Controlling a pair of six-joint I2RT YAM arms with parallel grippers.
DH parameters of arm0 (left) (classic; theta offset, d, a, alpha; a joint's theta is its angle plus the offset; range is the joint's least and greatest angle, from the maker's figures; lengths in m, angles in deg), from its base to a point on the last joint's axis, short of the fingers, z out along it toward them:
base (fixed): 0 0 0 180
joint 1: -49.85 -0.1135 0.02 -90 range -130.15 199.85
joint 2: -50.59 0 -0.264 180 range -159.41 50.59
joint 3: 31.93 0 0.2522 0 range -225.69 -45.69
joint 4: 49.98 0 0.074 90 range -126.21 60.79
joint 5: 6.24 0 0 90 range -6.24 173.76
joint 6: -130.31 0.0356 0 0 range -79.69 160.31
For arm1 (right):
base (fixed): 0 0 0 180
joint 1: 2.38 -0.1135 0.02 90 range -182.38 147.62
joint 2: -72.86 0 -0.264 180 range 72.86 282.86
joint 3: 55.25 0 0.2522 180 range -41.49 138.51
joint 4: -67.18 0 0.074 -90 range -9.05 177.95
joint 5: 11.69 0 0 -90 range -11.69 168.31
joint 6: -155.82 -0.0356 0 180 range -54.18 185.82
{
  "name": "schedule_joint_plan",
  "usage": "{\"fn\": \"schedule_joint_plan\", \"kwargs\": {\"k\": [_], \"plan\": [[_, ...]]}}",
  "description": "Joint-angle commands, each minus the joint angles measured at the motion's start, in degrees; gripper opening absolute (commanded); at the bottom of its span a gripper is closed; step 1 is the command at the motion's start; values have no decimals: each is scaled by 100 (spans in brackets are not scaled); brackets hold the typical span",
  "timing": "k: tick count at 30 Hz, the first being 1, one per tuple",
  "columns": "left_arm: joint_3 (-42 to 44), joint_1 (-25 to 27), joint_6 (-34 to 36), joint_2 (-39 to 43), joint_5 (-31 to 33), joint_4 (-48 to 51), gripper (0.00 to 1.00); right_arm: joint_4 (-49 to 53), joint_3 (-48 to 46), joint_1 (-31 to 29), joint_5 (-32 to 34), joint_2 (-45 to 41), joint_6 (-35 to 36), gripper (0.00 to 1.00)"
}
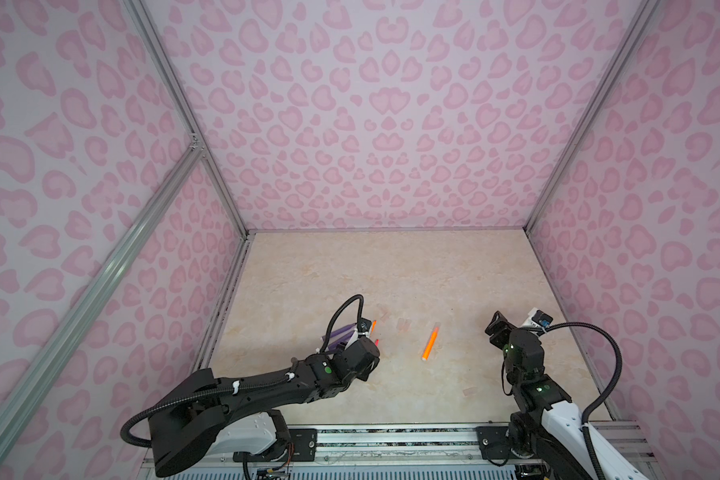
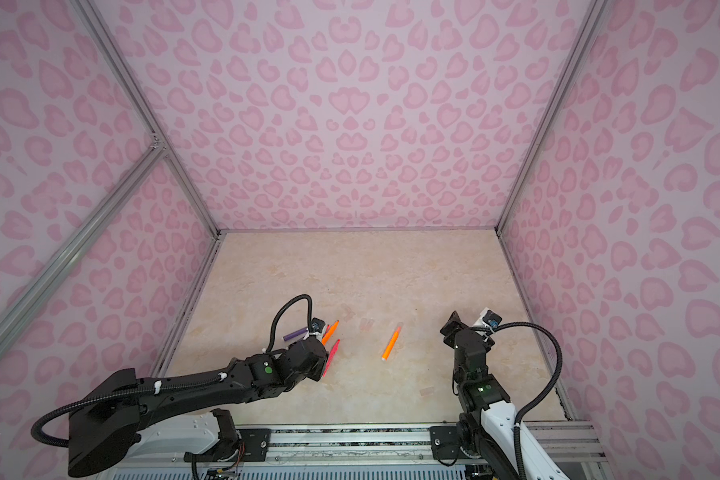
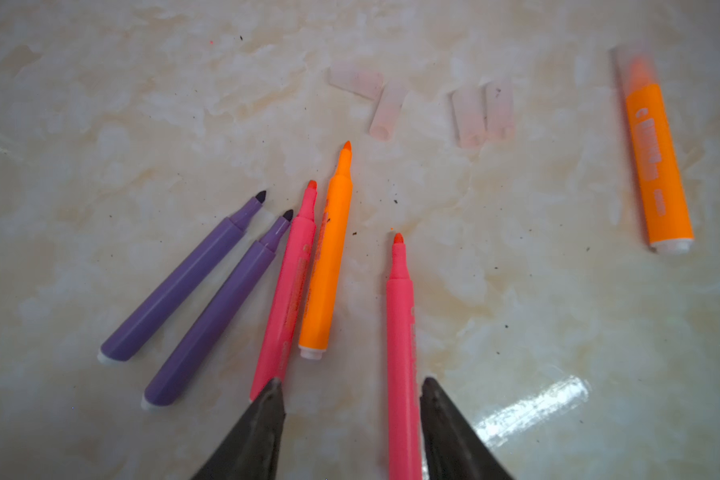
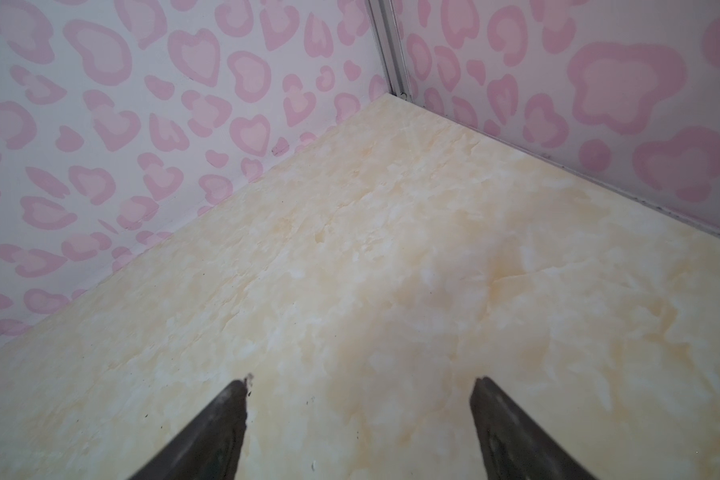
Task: Insert the pens into the pen caps
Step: 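Grasp the pink marker beside the pen pile with the left gripper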
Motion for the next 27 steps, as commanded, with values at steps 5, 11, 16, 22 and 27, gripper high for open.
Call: {"fn": "schedule_joint_plan", "kwargs": {"k": [5,11,16,22,27], "plan": [[-147,-15,-250,-552,-111,-319,50,-21,-124,-10,-26,-249,22,85],[-181,-15,-170,-662,-398,-450,52,14,-159,-15,-48,-377,27,86],[-293,-18,-153,-936,-565,-456,52,28,-187,-8,-46,-436,23,86],[-356,-14,-169,-1160,-625,-482,50,41,-201,-6,-55,-498,25,86],[-350,-14,-187,-1224,-652,-502,45,49,-212,-6,-64,-524,27,86]]}}
